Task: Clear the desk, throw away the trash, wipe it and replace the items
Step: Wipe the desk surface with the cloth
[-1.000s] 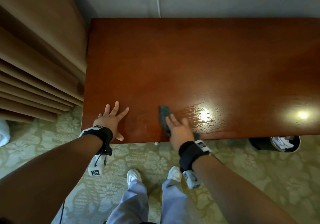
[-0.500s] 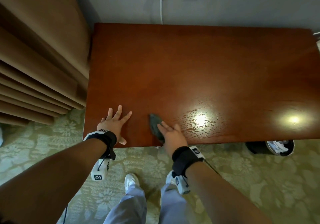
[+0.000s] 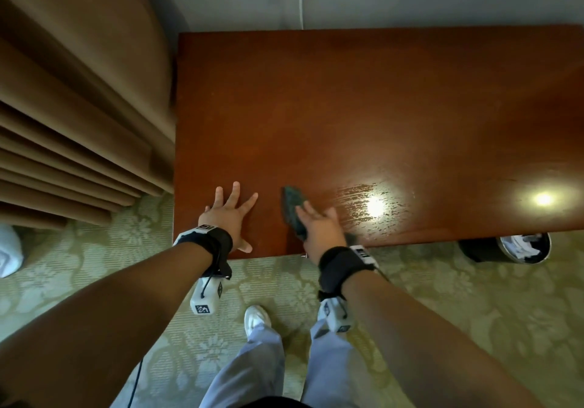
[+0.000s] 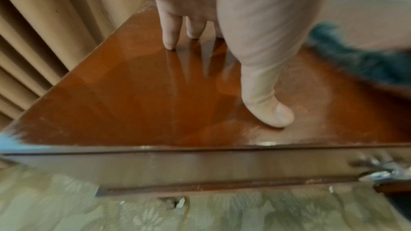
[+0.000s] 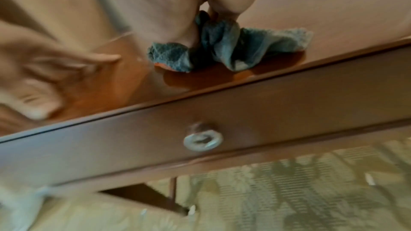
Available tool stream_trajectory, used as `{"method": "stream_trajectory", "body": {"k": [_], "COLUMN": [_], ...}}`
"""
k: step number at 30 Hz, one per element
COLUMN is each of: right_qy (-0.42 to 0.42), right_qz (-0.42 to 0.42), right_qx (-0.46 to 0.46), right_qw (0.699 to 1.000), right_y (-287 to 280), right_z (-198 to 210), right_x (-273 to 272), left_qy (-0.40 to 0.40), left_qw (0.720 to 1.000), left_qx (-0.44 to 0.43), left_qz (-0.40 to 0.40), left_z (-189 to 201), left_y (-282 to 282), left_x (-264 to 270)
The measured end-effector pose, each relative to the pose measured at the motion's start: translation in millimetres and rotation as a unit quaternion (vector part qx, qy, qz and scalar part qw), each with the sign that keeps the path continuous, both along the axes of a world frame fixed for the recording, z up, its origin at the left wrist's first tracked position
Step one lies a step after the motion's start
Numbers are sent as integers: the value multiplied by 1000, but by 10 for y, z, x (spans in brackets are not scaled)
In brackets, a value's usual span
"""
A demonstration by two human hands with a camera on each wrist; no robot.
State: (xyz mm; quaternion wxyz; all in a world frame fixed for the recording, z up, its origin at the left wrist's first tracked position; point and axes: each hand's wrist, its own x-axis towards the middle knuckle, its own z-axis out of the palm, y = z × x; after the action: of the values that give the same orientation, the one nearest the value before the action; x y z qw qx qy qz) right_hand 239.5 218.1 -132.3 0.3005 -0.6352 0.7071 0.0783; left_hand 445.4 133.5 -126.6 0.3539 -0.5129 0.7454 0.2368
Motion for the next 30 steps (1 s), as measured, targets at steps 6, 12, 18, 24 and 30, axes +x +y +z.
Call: {"method": "stream_trajectory", "body": {"k": [6,12,18,24,30], "right_qy": [-15,-55,-35,57,84], "right_qz": [153,144,13,-206,-239], "right_qx": [-15,23,-11,-4,6], "right_qw": [988,988,999,977,967], "right_y": [164,166,242,117,59], "right_z": [-62,-88,-86,35,-103], "right_x": [1049,1074,275,-816,-409], "left_qy": [19,-33,-45,-56,-62], "left_qw": [999,999,997,996,996], "left_qx": [-38,-32,-45,-43,-39], "left_qz": [-6,-10,-45,-49,-51], "left_z": [70,33,-11,-17,-16], "left_y": [29,25,28,5,-35], "left_x": [532,1074,1105,1108,1086]}}
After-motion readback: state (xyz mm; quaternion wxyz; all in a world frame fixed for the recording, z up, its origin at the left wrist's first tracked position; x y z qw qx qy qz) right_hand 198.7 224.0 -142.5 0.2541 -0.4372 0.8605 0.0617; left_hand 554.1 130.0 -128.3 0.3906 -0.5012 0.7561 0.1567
